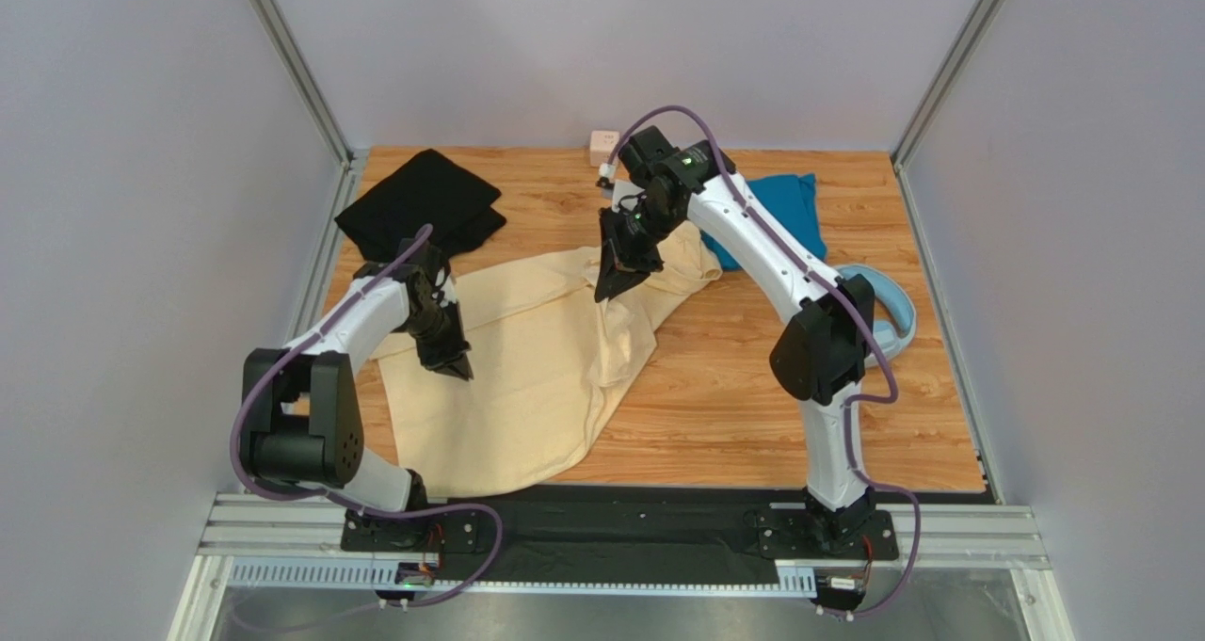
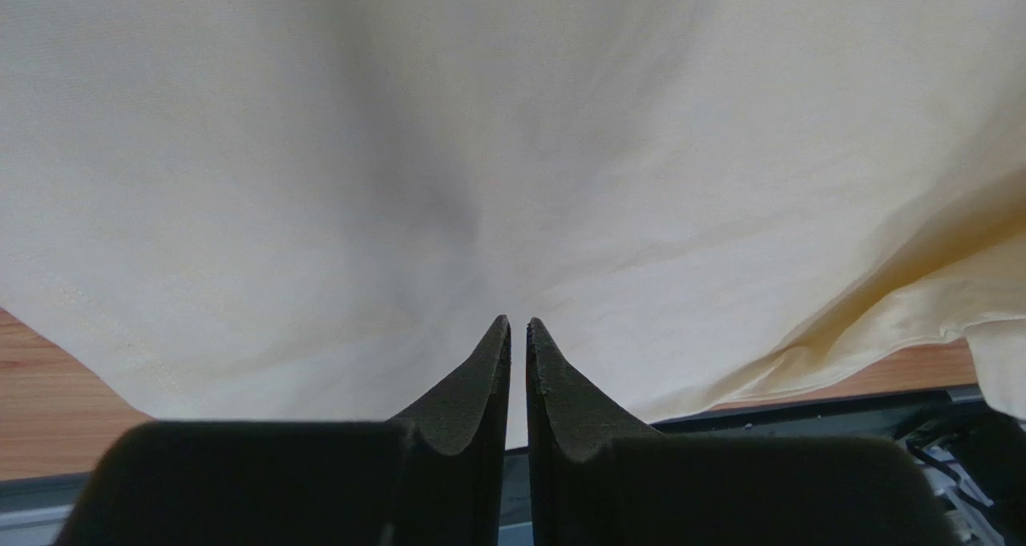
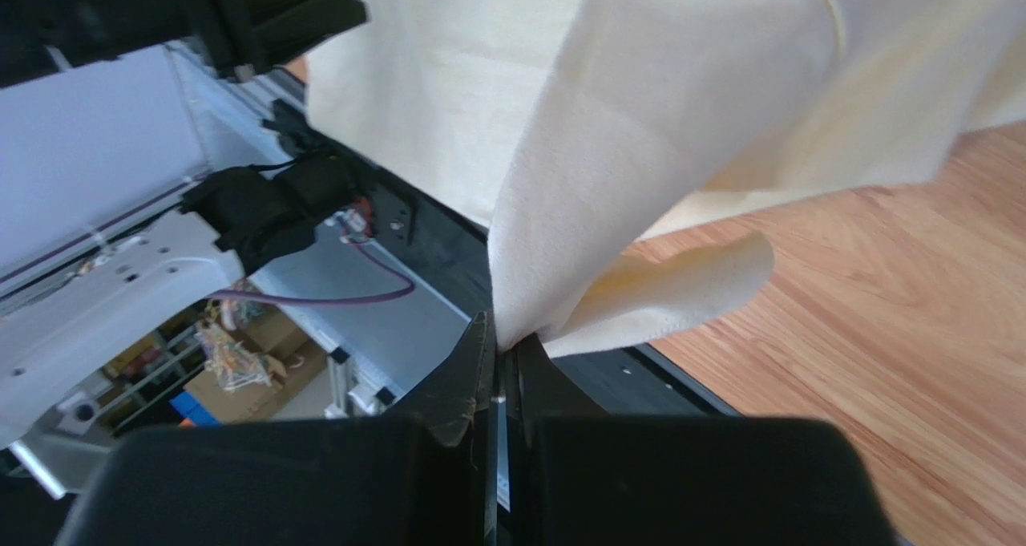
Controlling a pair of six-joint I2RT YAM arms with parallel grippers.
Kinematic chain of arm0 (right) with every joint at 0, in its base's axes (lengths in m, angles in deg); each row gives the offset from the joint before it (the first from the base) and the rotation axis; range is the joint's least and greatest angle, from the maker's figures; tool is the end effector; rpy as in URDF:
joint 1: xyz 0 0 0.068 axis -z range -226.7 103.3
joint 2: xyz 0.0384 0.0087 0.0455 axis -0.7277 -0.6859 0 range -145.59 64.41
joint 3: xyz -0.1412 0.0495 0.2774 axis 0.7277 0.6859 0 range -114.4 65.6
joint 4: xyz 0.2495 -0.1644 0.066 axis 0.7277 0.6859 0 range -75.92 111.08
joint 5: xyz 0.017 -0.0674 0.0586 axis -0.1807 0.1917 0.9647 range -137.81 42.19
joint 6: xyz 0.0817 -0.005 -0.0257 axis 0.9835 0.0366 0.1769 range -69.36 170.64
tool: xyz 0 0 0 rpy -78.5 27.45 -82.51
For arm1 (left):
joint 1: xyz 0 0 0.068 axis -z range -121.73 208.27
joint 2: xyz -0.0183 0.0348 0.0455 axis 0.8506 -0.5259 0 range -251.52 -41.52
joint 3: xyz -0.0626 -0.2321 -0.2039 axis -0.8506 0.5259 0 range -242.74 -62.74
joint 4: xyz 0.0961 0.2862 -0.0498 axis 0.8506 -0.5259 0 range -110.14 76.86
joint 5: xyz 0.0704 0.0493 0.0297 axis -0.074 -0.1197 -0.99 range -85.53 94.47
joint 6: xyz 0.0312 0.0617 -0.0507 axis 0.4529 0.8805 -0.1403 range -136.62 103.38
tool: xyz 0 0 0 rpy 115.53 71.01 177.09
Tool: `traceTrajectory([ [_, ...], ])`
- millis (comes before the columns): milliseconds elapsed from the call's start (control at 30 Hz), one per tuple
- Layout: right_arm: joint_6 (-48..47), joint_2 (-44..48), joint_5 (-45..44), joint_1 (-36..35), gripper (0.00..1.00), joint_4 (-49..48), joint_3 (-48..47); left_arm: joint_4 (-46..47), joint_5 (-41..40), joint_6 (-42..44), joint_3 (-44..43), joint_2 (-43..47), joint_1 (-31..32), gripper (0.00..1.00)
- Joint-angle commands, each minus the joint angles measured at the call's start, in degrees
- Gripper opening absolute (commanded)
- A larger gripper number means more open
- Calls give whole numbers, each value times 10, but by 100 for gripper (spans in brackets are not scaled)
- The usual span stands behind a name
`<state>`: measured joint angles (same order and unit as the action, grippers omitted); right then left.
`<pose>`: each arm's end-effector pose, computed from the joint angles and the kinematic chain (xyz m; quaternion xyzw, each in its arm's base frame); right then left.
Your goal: Fold and stack the t-shirts
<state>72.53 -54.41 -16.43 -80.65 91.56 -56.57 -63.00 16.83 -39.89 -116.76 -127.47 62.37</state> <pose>0.3880 0.3088 0.3266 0.1373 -0.9443 -0.2988 0.0080 0.2970 -0.0376 0.1705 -0.1576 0.9791 -0.1212 0.0437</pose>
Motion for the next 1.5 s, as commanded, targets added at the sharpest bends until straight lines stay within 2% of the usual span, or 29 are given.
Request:
traceTrajectory([
  [0, 59, -27, 117, -7, 8, -32, -53, 0, 2, -3, 3, 27, 2, 15],
  [33, 66, -33, 126, -10, 22, -49, -51, 1, 2, -3, 5, 29, 2, 15],
  [67, 74, -48, 137, -13, 27, -64, -49, 1, 3, -1, 6, 29, 2, 15],
  [133, 92, -70, 141, -23, 34, -86, -62, 0, 2, 0, 8, 29, 2, 15],
  [200, 90, -116, 154, -37, 37, -66, -96, -2, -1, 1, 8, 28, 2, 15],
  [267, 89, -136, 145, -45, 38, -57, -130, -6, -3, 2, 8, 31, 2, 15],
  [433, 79, -93, 81, -45, 40, -69, -101, -9, -8, 2, 13, 39, 2, 15],
  [567, 12, -23, -68, -43, 45, -65, -5, -9, -8, 0, 13, 43, 2, 15],
  [700, -30, -6, -154, -45, 48, -42, 100, -8, -8, 0, 13, 34, 2, 15],
  [800, -39, -19, -177, -45, 48, -47, 137, -7, -5, 2, 12, 32, 2, 15],
  [1000, -33, -45, -156, -44, 48, -60, 139, -9, -9, 2, 15, 40, 2, 15],
  [1467, -40, -120, -184, -42, 48, -71, 76, -9, -11, 2, 14, 31, 2, 15],
])
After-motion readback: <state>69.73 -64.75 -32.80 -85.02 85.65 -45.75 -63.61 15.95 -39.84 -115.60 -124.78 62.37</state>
